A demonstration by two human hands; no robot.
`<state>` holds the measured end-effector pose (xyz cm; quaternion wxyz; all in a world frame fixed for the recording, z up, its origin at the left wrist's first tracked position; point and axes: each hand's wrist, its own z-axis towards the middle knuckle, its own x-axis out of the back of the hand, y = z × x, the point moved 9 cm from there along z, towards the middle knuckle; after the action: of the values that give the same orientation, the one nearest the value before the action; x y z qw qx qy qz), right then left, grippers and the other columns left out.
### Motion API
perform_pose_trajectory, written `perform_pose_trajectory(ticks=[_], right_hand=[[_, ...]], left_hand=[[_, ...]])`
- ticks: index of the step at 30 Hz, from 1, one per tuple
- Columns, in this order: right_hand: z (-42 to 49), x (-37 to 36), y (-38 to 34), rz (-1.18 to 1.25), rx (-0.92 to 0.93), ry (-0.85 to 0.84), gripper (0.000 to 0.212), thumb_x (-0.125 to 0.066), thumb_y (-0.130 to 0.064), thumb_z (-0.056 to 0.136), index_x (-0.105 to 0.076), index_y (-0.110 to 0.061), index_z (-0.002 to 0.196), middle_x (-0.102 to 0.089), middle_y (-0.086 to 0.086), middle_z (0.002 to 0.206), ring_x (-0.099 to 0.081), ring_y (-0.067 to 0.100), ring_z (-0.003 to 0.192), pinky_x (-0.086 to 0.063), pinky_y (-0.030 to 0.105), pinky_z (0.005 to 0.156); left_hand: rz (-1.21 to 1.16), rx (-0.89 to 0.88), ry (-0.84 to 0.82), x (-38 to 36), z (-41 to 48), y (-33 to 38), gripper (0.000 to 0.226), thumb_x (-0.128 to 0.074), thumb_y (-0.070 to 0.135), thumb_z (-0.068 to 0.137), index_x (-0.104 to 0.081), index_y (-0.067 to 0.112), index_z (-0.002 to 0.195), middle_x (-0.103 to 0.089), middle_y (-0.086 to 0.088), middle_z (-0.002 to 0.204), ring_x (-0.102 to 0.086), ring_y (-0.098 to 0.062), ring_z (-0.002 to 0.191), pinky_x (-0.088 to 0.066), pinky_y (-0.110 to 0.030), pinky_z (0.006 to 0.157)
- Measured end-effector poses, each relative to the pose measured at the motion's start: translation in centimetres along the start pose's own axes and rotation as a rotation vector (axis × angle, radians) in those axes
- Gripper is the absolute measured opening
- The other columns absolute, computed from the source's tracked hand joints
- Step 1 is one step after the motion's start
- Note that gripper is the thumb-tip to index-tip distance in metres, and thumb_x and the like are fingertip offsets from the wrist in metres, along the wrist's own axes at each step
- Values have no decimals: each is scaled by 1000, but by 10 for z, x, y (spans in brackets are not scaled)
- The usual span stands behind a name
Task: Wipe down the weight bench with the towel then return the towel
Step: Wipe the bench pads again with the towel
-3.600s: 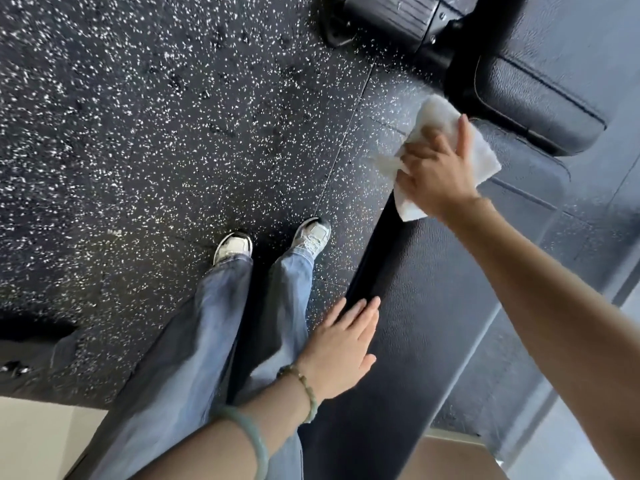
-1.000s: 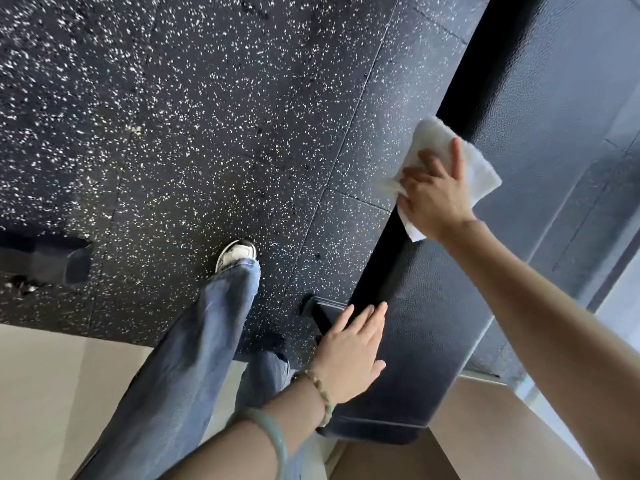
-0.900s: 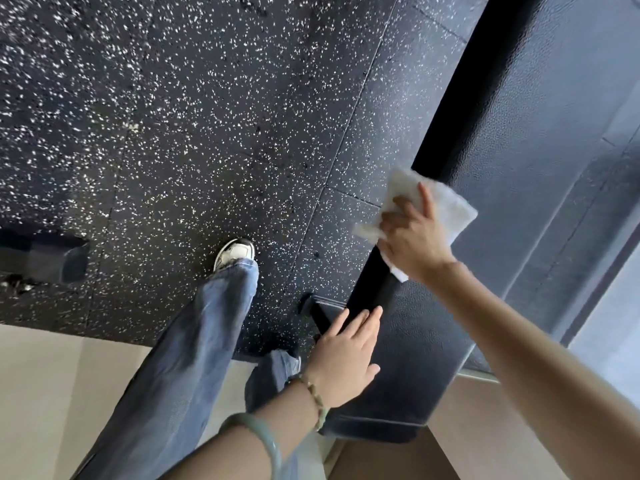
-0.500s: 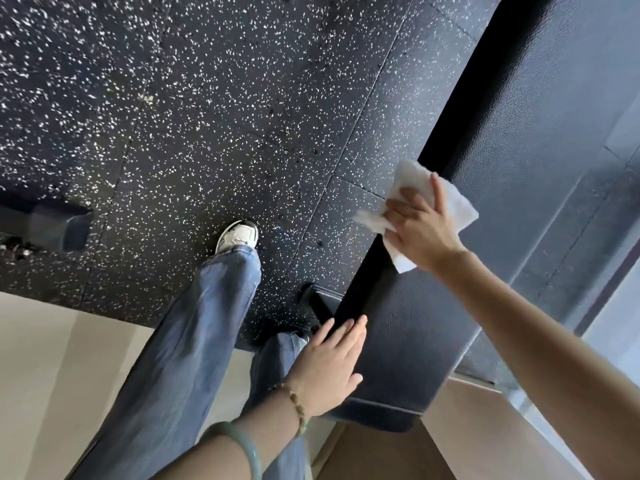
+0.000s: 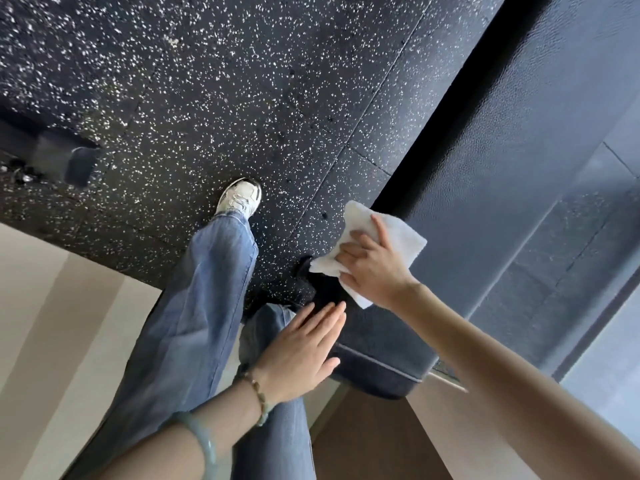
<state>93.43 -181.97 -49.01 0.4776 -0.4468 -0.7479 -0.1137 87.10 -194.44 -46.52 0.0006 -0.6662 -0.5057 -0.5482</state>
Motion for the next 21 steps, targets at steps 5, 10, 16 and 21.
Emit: perform_pose_trajectory(ticks=[5, 10, 16, 21], right_hand=[[16, 36, 75, -91, -235, 89, 42, -45, -35, 87, -70, -5, 102, -69, 8, 104, -50, 33, 120, 0, 59, 110], [17, 19, 46, -132, -322, -15, 38, -46, -36, 94, -65, -9, 113, -65, 5, 113, -40, 28, 126, 14, 54, 111], [-14, -50, -96, -99, 37, -226, 42, -37, -39, 97, -57, -13, 124, -59, 2, 120, -41, 26, 124, 13, 54, 111], [-8, -20, -37, -150, -11, -140, 41, -40, -39, 97, -53, -20, 131, -54, -3, 132, -34, 20, 133, 14, 56, 111]], left_hand=[[13, 44, 45, -15, -19, 10, 63, -31, 45, 96, -38, 4, 144, -30, -10, 154, -29, -20, 141, -15, -41, 114], [2, 126, 111, -29, -32, 18, 63, -29, 43, 98, -33, 3, 145, -27, -11, 155, -25, -21, 143, -13, -41, 117], [-37, 214, 87, -50, -51, 37, 64, -29, 43, 96, -37, 0, 143, -37, -14, 150, -33, -25, 139, -24, -46, 115], [-65, 276, 89, -66, -65, 40, 65, -27, 44, 96, -37, 2, 145, -31, -12, 154, -30, -23, 141, -26, -47, 115]])
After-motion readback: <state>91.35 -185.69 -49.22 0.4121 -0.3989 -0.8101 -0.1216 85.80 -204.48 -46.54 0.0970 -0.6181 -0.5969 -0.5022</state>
